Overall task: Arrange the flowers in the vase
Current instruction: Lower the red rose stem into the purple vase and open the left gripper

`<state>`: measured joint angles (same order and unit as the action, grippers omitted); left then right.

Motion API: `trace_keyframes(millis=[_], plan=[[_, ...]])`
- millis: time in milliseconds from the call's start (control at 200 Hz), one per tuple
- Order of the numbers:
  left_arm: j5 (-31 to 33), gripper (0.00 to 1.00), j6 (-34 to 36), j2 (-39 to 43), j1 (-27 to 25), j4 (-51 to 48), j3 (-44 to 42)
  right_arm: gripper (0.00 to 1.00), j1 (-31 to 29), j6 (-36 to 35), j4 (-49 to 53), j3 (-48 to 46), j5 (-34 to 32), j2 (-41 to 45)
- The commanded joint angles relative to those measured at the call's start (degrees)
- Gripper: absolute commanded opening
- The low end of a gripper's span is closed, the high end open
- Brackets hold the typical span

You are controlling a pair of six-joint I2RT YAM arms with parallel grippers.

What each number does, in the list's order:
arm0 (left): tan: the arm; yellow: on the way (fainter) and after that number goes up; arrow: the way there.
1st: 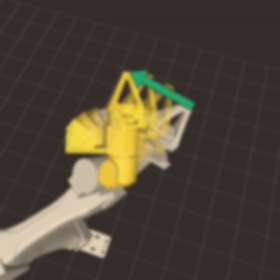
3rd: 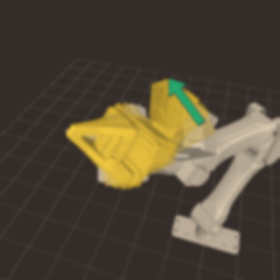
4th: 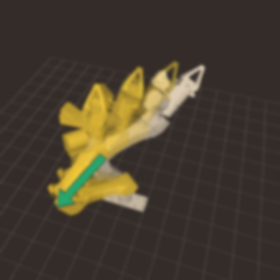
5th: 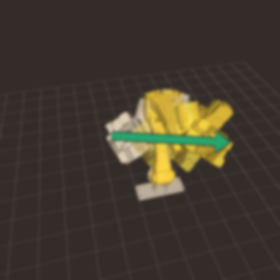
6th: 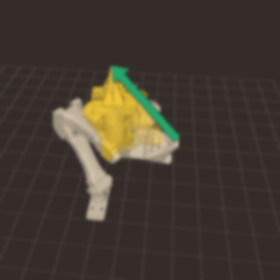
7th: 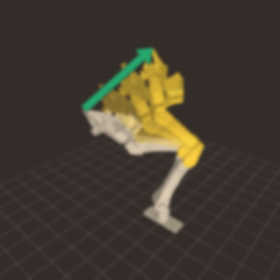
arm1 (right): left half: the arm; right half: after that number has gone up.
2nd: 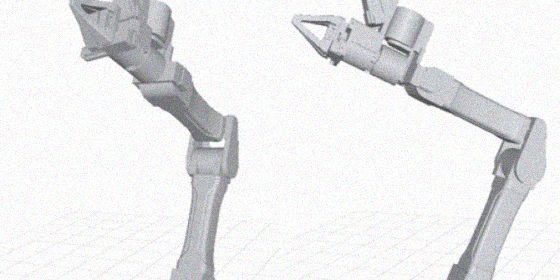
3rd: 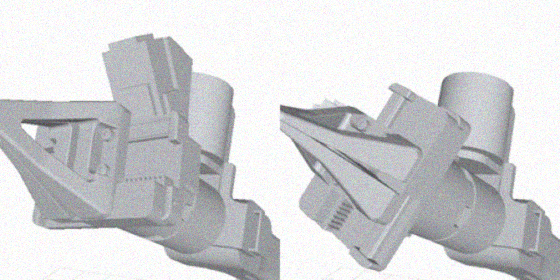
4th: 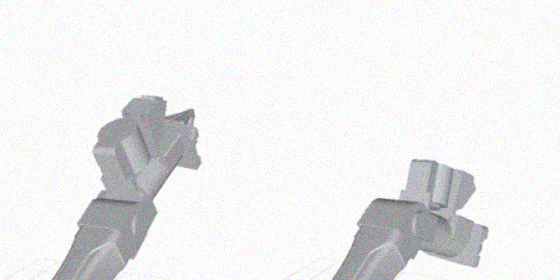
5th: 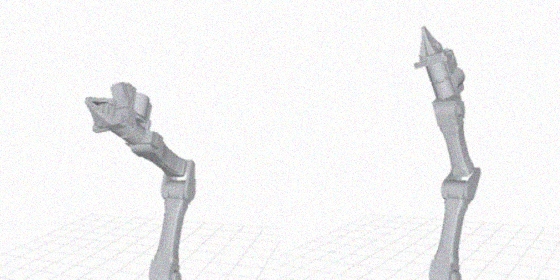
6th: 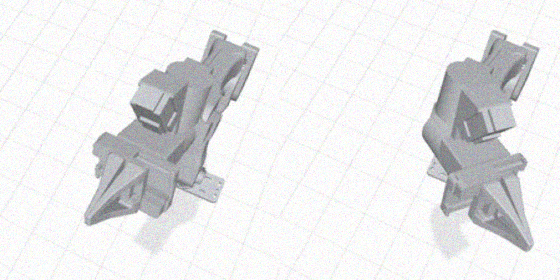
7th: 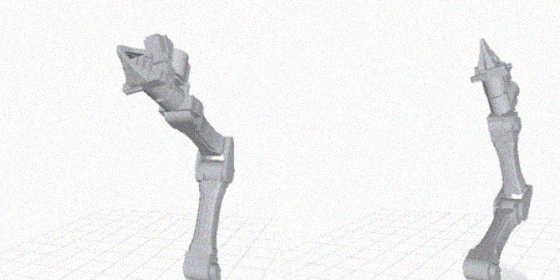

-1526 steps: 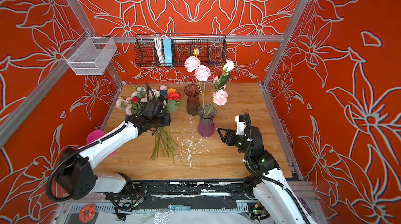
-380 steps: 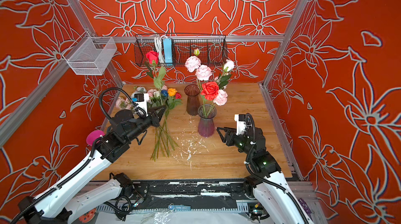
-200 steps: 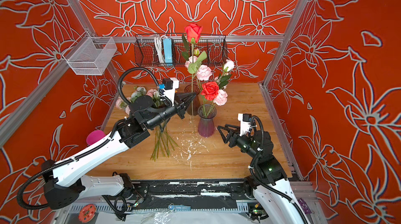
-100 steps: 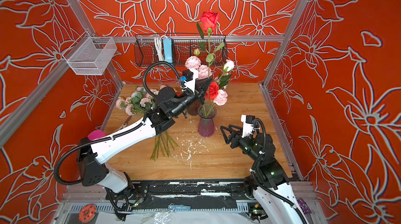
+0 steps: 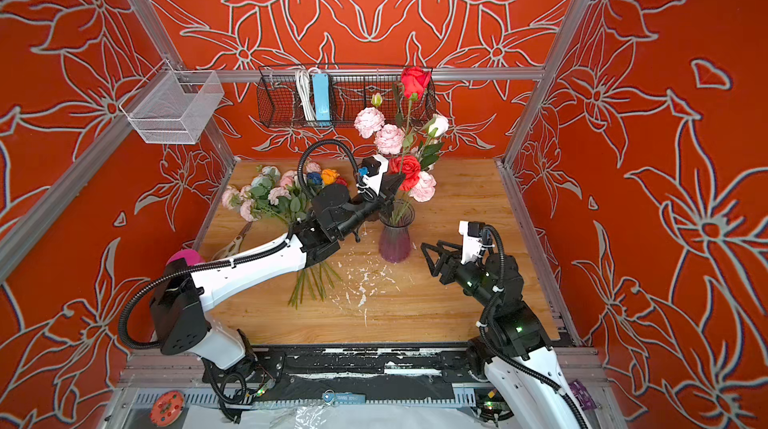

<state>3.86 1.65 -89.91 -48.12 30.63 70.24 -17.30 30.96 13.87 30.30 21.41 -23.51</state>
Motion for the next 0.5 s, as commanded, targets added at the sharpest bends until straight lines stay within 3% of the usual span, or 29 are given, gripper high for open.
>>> trace_keyframes(millis=[0, 125, 195, 495], plan=[[-0.3, 0.00, -0.7, 3.3, -0.5, 1.6, -1.7, 0.65, 0.2, -0.6, -1.7, -0.5, 0.1, -0.3], [-0.4, 0.18, -1.2, 4.7, -0.6, 0.4, -2.9, 0.65, 0.2, -0.7, -1.6, -0.2, 0.4, -1.4], [-0.4, 0.33, -1.2, 5.6, -0.6, -0.1, -3.6, 0.65, 0.2, -0.7, -1.6, 0.0, 0.6, -1.8], [1.2, 0.45, -1.3, 10.6, -0.6, -6.3, -5.5, 0.65, 0.1, -0.6, -1.8, 0.1, 0.5, -2.0]])
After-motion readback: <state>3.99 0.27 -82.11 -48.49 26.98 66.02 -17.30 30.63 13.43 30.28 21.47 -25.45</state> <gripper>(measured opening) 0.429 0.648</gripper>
